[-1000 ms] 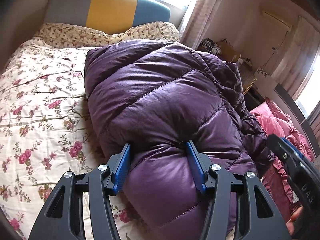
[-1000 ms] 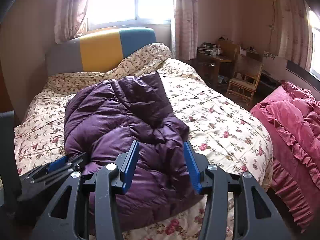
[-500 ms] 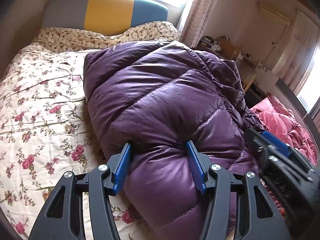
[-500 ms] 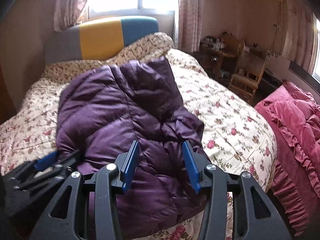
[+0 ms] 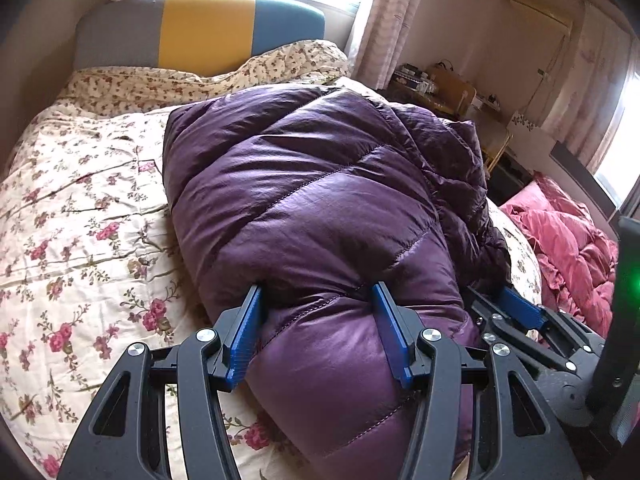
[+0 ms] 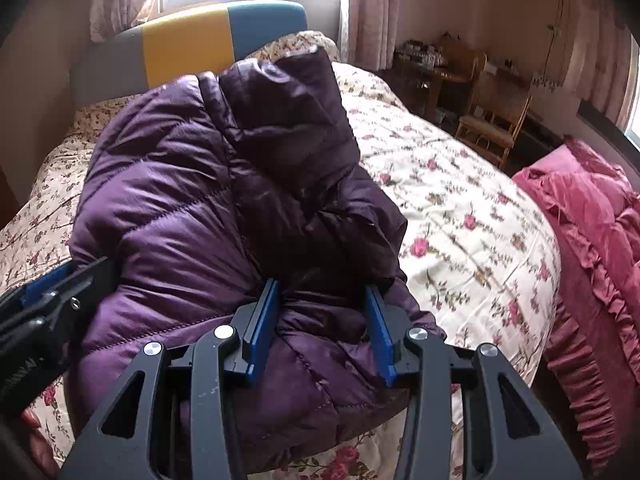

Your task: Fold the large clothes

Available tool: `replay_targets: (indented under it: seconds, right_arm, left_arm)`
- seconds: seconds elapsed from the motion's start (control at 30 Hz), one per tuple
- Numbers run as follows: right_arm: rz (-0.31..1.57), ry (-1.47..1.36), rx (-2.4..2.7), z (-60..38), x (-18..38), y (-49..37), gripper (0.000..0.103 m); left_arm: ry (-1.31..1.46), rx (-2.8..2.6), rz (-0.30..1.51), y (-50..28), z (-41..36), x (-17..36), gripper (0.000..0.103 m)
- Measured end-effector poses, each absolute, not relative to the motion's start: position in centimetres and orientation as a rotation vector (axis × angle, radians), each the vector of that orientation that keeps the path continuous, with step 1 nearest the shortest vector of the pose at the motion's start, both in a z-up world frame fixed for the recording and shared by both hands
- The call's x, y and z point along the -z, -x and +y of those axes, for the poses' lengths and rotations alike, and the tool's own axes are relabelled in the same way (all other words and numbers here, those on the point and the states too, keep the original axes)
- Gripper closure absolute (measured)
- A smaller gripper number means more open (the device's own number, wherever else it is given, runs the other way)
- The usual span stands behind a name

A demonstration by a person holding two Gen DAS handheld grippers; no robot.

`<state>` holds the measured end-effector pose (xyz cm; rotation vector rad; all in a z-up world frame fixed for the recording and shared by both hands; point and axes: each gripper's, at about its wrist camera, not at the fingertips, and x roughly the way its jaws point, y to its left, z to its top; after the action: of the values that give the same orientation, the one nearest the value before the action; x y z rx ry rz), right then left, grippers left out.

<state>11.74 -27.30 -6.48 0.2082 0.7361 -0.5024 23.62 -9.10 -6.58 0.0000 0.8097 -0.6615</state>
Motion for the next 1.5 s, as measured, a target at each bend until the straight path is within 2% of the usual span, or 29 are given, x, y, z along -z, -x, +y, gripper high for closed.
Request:
replay_targets:
  seconds: [0.73,1.1,1.5]
  right_arm:
    - [0.755,-0.265,0.446,-30.3,9.7,-11.7,0.062]
    - [0.766,-0.256,0.439,-30.5,7.5,-11.8,0.062]
    - [0.674,-0.234,0.442,-30.1,2.9,-12.2,0.051]
  left_arm:
    - [-0.127,0.64,0.781,-25.9,-13.2,6.1,0.045]
    - [-0.105,0.612,0.773,-27.0,-13.3,5.3,0.045]
    - [-0.111,0.617,0.767,-27.9,-14.0,4.7,0.045]
